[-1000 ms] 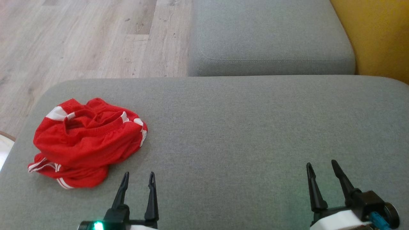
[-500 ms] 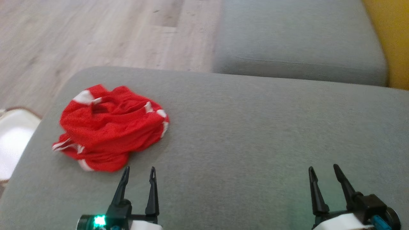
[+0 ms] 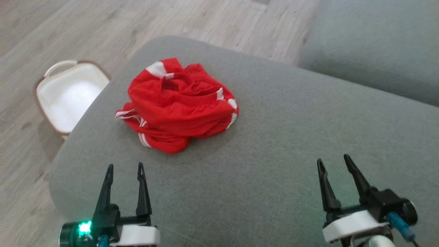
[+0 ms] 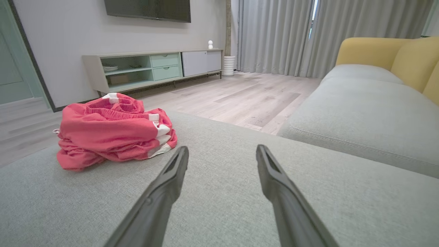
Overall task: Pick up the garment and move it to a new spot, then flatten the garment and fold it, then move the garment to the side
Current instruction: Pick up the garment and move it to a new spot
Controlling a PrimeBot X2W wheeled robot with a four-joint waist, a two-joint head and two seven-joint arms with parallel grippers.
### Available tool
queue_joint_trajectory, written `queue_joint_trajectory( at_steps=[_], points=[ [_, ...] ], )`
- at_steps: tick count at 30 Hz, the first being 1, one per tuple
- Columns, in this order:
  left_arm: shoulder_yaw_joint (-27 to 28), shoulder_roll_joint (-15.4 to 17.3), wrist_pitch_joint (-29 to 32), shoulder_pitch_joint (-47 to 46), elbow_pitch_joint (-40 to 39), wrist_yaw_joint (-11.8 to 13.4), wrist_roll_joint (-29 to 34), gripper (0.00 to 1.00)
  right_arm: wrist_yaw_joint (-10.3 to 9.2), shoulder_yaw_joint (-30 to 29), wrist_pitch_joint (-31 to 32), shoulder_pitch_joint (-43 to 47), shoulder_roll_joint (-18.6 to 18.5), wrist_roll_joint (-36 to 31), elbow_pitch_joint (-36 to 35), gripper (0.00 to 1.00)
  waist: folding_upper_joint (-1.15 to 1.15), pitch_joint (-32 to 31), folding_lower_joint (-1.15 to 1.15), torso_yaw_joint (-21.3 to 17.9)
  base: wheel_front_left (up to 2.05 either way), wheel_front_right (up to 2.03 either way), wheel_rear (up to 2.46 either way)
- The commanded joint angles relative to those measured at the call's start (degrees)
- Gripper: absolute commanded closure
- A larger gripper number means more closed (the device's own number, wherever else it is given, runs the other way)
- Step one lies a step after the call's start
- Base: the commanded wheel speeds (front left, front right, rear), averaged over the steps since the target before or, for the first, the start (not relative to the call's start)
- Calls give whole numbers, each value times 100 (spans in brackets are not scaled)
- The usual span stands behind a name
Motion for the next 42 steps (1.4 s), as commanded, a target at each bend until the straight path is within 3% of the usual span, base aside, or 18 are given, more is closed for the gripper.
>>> queue_joint_trajectory(
  at_steps=[1,7,12,19,25,32,38,41,42],
  points=[
    [258,-3,-54,-215,-271,41,57,0,43,133,-63,-255,-48,-64,-136,0,0,140,0,123,0,0,0],
    [363,89,-54,-415,-398,-122,160,0,43,108,-63,-230,-48,-135,-146,0,0,198,0,178,0,0,0],
    [285,430,-54,-1243,-361,-585,297,0,43,-102,-63,-31,-48,-287,-242,0,0,295,0,259,0,0,0],
    [272,866,15,-2997,417,-1078,359,0,43,-196,-63,-94,-66,-799,-448,0,0,1027,0,-49,0,0,0],
    [90,846,896,-4511,1650,-1455,201,0,43,-222,-63,-268,-471,-958,-589,0,0,1729,0,-223,0,0,0],
    [-4,742,1905,-5722,3377,-1638,-179,0,43,-269,-63,-376,-948,-993,-811,0,0,2365,0,-317,0,0,0],
    [-210,878,2114,-6047,4581,-1688,-232,0,43,-190,-63,-488,-1110,-1010,-931,0,0,2672,0,-454,0,0,0],
    [-388,1011,2000,-6103,4974,-1584,-25,0,43,-181,-63,-512,-1105,-1006,-954,0,0,2734,0,-497,0,0,0],
    [-414,1018,1924,-6124,5070,-1562,-3,11,43,-183,-63,-517,-1099,-1002,-952,0,0,2747,0,-504,0,0,0]
  ],
)
